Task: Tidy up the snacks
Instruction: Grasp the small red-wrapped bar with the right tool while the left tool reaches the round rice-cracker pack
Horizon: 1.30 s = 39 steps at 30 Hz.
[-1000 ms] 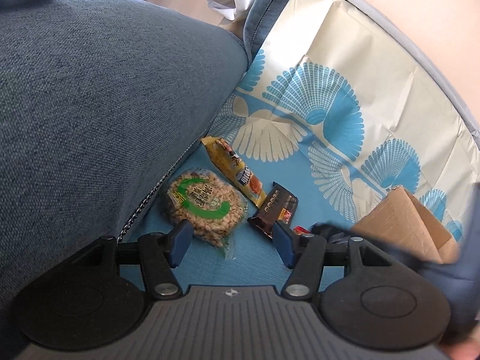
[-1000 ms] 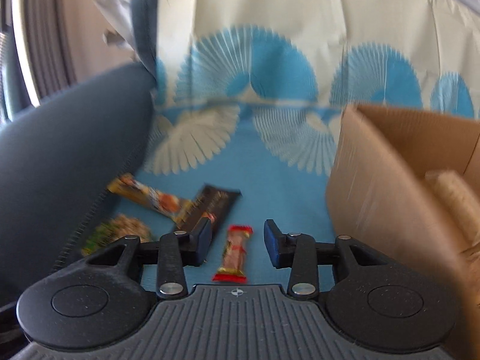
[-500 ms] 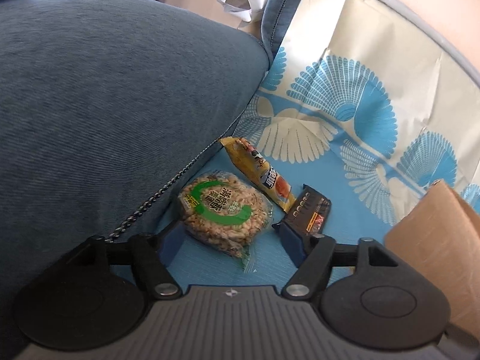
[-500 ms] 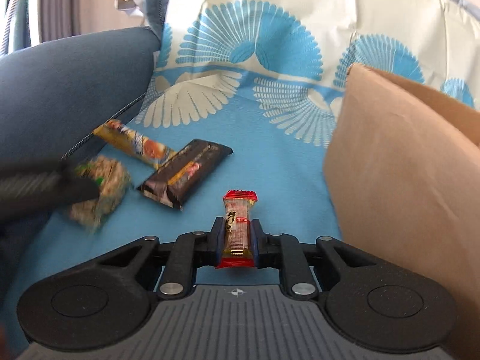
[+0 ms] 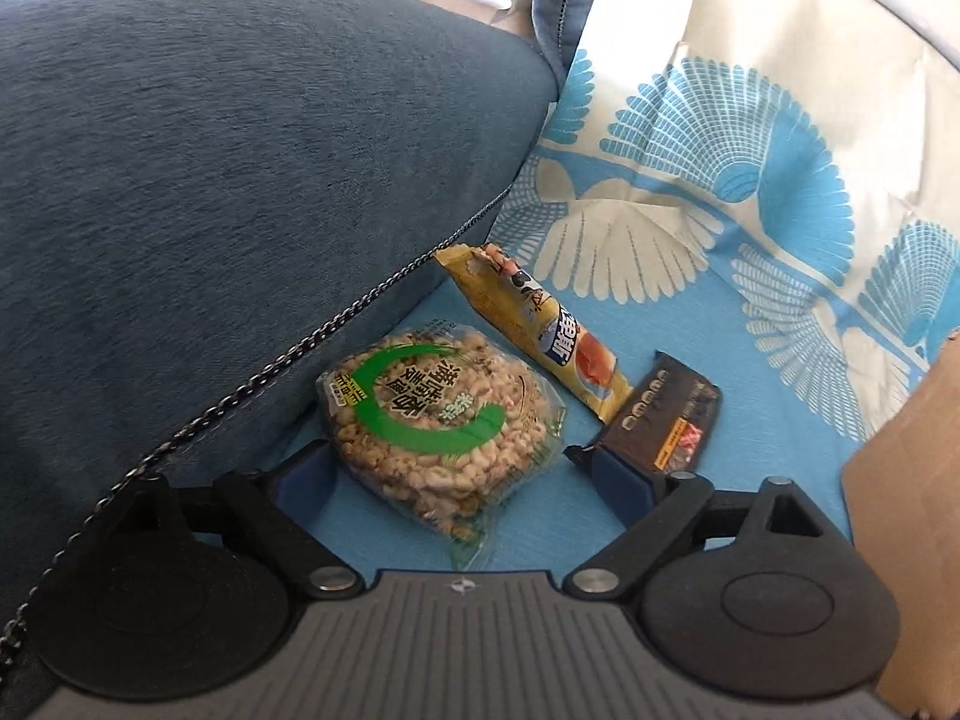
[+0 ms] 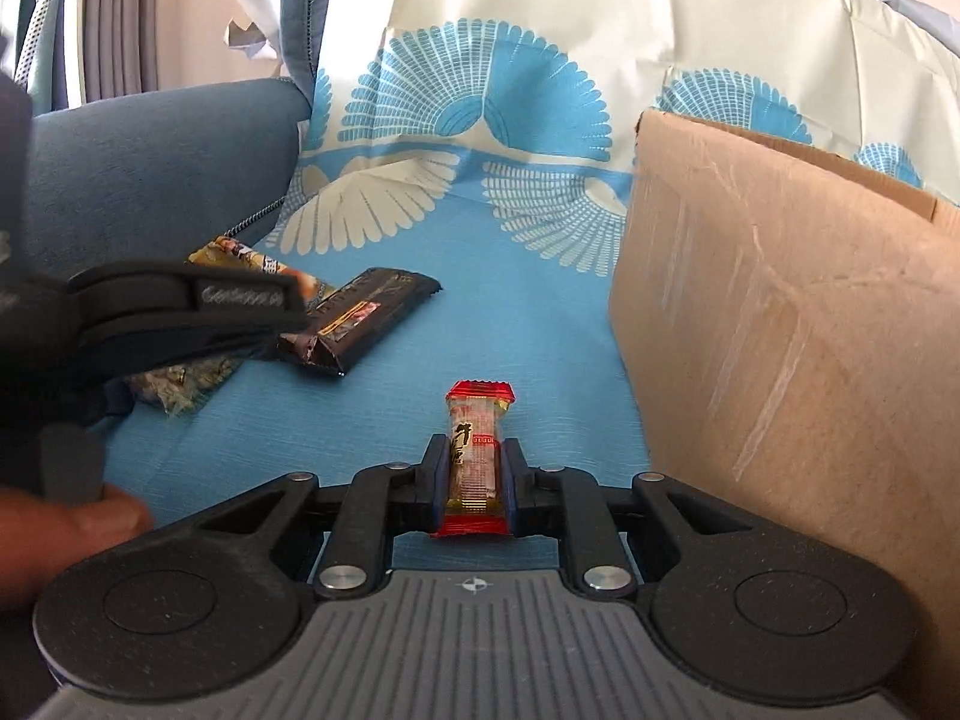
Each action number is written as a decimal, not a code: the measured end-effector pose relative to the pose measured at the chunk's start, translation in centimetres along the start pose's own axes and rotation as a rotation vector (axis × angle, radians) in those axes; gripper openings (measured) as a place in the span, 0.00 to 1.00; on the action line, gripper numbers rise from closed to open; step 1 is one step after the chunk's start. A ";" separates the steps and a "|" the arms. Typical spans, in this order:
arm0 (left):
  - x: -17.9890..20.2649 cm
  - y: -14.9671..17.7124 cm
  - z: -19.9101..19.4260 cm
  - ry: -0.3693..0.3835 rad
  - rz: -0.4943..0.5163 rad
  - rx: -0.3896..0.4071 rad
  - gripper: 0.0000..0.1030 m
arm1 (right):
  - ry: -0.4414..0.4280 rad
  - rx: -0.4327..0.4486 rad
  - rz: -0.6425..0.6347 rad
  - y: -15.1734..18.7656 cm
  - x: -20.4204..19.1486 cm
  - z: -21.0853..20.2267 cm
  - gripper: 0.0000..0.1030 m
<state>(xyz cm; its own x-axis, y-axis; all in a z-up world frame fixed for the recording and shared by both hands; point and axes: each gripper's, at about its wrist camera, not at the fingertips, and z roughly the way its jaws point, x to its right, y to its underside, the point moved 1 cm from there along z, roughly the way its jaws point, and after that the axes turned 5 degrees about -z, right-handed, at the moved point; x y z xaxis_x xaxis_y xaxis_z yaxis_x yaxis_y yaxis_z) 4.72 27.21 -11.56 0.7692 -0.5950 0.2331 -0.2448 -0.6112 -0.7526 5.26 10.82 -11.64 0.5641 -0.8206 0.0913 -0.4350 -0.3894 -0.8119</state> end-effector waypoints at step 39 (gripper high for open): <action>-3.9 1.4 -13.2 0.234 0.169 -0.329 0.67 | -0.264 -0.095 -0.125 0.0 -0.6 -14.3 0.17</action>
<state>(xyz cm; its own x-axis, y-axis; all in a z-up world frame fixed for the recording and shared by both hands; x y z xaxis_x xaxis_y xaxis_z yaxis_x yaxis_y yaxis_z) -6.40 21.74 -5.34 0.5571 -0.7801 0.2849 -0.5597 -0.6061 -0.5651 -5.15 5.32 -3.41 0.7751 -0.6314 0.0237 -0.4075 -0.5282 -0.7450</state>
